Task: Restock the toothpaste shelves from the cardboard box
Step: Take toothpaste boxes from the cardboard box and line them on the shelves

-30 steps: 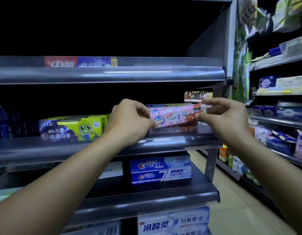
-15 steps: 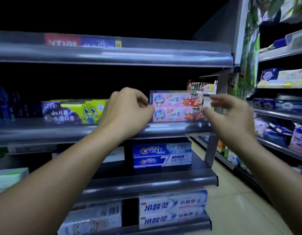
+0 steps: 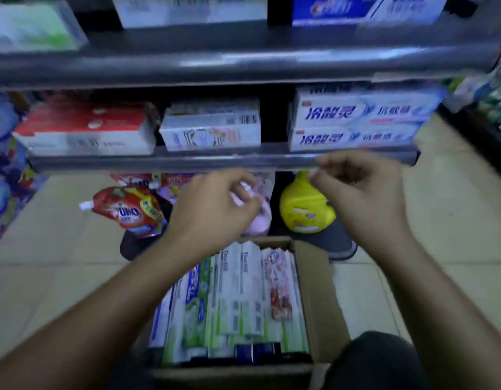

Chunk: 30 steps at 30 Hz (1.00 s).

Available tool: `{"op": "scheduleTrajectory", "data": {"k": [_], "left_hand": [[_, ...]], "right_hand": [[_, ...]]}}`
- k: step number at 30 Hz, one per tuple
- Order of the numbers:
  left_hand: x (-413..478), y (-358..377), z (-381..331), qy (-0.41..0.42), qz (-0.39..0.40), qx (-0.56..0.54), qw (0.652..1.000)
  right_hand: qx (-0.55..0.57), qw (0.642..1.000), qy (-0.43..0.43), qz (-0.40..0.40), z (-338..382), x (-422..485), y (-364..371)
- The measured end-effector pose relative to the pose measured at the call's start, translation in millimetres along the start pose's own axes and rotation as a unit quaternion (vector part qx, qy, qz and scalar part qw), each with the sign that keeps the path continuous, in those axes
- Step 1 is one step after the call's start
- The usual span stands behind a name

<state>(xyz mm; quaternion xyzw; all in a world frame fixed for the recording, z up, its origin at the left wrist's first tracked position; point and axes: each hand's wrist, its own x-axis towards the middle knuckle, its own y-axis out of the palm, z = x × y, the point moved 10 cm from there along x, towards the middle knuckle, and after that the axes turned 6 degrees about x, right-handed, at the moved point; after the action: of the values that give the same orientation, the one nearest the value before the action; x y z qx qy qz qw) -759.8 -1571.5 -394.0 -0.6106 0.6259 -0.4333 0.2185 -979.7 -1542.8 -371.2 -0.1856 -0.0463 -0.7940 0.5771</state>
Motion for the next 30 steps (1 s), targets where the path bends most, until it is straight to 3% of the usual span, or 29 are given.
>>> {"op": "scheduleTrajectory", "data": {"k": [3, 6, 9, 12, 14, 16, 18, 25, 30], "left_hand": [[-46.5, 83.0, 44.5, -0.046, 0.142, 0.058, 0.987], [-68.9, 141.1, 61.6, -0.035, 0.196, 0.088, 0.976], [-63.5, 186.3, 55.4, 0.068, 0.238, 0.143, 0.958], [-62.1, 220.7, 39.7, 0.2, 0.3, 0.179, 0.916], [-63.7, 232.3, 35.8, 0.246, 0.327, 0.203, 0.89], [-60.2, 231.8, 31.9, 0.28, 0.319, 0.199, 0.883], [-53.3, 220.6, 31.1, 0.281, 0.301, 0.158, 0.898], [-37.3, 155.4, 58.2, 0.18, 0.185, 0.038, 0.965], [-30.4, 107.7, 54.5, 0.11, 0.113, -0.035, 0.987]], "right_hand": [[-0.048, 0.987, 0.144, 0.052, -91.4, -47.7, 24.6], [-0.118, 0.96, 0.23, 0.11, -147.5, -90.2, 36.5], [-0.175, 0.945, 0.239, 0.141, -169.2, -111.5, 36.2], [-0.225, 0.923, 0.266, 0.165, -182.8, -123.6, 32.1], [-0.244, 0.911, 0.286, 0.167, -186.3, -127.1, 27.6], [-0.253, 0.909, 0.288, 0.161, -185.6, -129.6, 24.2], [-0.249, 0.915, 0.283, 0.145, -183.0, -130.4, 20.9], [-0.099, 0.94, 0.319, 0.065, -173.1, -129.0, 19.7], [0.113, 0.942, 0.315, -0.011, -149.7, -113.1, 13.0]]}}
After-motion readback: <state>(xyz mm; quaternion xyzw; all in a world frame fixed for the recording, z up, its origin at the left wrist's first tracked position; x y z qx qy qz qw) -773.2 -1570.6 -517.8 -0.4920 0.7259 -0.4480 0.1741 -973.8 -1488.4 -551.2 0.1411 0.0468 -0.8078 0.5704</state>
